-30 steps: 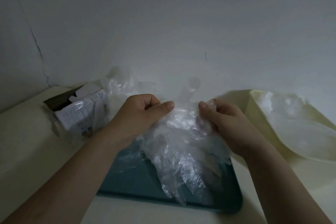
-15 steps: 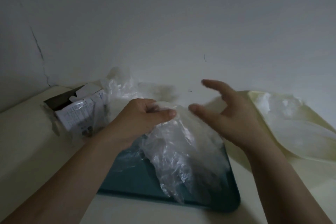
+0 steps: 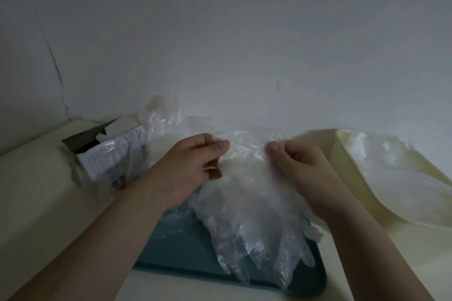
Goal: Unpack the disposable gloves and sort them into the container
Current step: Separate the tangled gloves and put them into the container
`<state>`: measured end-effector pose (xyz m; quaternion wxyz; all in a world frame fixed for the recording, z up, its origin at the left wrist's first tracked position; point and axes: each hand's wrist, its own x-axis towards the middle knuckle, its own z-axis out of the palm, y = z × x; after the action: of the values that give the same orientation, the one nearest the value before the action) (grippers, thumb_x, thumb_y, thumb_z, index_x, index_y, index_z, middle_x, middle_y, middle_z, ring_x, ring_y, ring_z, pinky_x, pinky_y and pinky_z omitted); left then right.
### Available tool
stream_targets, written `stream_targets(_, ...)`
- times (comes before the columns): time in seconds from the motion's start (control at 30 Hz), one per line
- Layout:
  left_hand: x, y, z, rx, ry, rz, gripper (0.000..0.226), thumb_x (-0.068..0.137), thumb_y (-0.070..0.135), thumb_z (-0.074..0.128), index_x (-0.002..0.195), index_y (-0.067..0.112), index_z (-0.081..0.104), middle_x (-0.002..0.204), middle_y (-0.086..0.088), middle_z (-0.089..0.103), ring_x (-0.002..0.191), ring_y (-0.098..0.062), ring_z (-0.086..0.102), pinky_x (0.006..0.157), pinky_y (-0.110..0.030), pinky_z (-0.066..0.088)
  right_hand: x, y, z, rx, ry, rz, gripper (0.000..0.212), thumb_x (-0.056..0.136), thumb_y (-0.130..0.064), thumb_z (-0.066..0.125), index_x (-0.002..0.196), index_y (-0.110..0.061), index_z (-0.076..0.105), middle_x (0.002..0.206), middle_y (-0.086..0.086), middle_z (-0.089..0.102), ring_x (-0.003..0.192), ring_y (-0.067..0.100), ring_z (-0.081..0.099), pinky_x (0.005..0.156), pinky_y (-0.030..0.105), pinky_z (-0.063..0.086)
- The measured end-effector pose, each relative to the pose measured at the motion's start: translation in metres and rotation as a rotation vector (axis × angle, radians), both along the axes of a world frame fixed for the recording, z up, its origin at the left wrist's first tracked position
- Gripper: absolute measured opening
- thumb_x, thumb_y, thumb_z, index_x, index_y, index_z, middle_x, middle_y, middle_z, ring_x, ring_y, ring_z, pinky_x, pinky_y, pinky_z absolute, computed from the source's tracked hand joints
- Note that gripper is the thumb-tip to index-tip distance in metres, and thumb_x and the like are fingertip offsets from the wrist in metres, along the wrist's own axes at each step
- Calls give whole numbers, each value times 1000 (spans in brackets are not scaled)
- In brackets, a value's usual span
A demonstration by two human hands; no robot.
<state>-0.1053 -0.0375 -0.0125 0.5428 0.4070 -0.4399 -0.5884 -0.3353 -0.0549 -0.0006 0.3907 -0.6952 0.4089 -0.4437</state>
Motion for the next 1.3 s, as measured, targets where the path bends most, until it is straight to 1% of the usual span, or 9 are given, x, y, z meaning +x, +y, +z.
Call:
stream_targets(0.2, -3, -2, -6, 49, -104, -43, 53, 78, 59, 84, 109, 16, 75, 114, -4, 77, 104, -19, 75, 91, -41, 58, 1, -2, -5, 128, -48, 81, 52, 109, -35, 45, 103, 13, 63, 89, 27, 68, 78, 44, 63, 76, 53, 56)
stream_targets(0.3, -18, 7, -6, 14, -192, -54, 29, 81, 38, 84, 98, 15, 81, 96, -6, 79, 91, -19, 75, 80, -33, 58, 7, 3, -3, 216, -106, 116, 42, 109, -33, 44, 118, -3, 73, 110, 23, 74, 105, 42, 70, 96, 51, 55)
stream_targets(0.5, -31, 17, -2, -100, -296, 24, 12, 92, 23, 78, 91, 11, 78, 73, -6, 68, 64, -14, 61, 57, -21, 49, 18, -2, -13, 62, -30, -10, 32, 103, -38, 59, 92, -11, 71, 75, 17, 55, 70, 20, 48, 68, 38, 41)
stream_targets(0.63, -35, 20, 0, -237, -412, 124, 23, 93, 25, 77, 71, 23, 70, 67, -4, 65, 62, -12, 60, 61, -25, 51, 19, 2, -5, 11, -82, -219, 18, 92, -39, 75, 102, -24, 75, 73, 12, 69, 64, 18, 62, 65, 39, 58)
stream_targets(0.77, -38, 24, 4, -235, -452, 182, 26, 91, 32, 79, 68, 39, 71, 68, 16, 69, 64, -2, 66, 67, -23, 58, 18, 12, 7, 199, -136, -27, 56, 92, -61, 63, 100, -8, 78, 98, 19, 77, 95, 33, 75, 89, 50, 61)
stream_targets(0.83, -39, 26, 4, -277, -471, 151, 10, 94, 27, 77, 85, 21, 75, 83, -8, 75, 78, -29, 72, 74, -46, 61, 19, 13, 6, 272, -147, 111, 53, 94, -52, 65, 105, -2, 77, 105, 24, 76, 106, 43, 71, 100, 61, 53)
stream_targets(0.93, -38, 29, 5, -299, -444, 123, 6, 96, 14, 72, 98, 13, 77, 90, -11, 77, 86, -29, 75, 76, -40, 62, 15, 9, 1, 391, -286, 313, 39, 101, -27, 64, 119, 7, 70, 122, 31, 68, 119, 47, 64, 111, 57, 47)
stream_targets(1.13, -29, 27, 6, -241, -338, 141, 23, 103, 23, 66, 86, 15, 79, 77, -10, 71, 76, -25, 67, 78, -33, 57, 9, 9, -5, 613, -503, 396, 30, 96, 1, 58, 123, 14, 64, 118, 31, 66, 103, 36, 67, 101, 45, 54)
stream_targets(1.3, -12, 34, 15, -180, -266, 167, 14, 103, 21, 64, 102, 18, 78, 86, -11, 73, 81, -23, 69, 76, -40, 60, 2, 3, 2, 496, -574, 37, 16, 92, 7, 65, 98, 0, 77, 99, 28, 71, 79, 31, 72, 72, 39, 63)
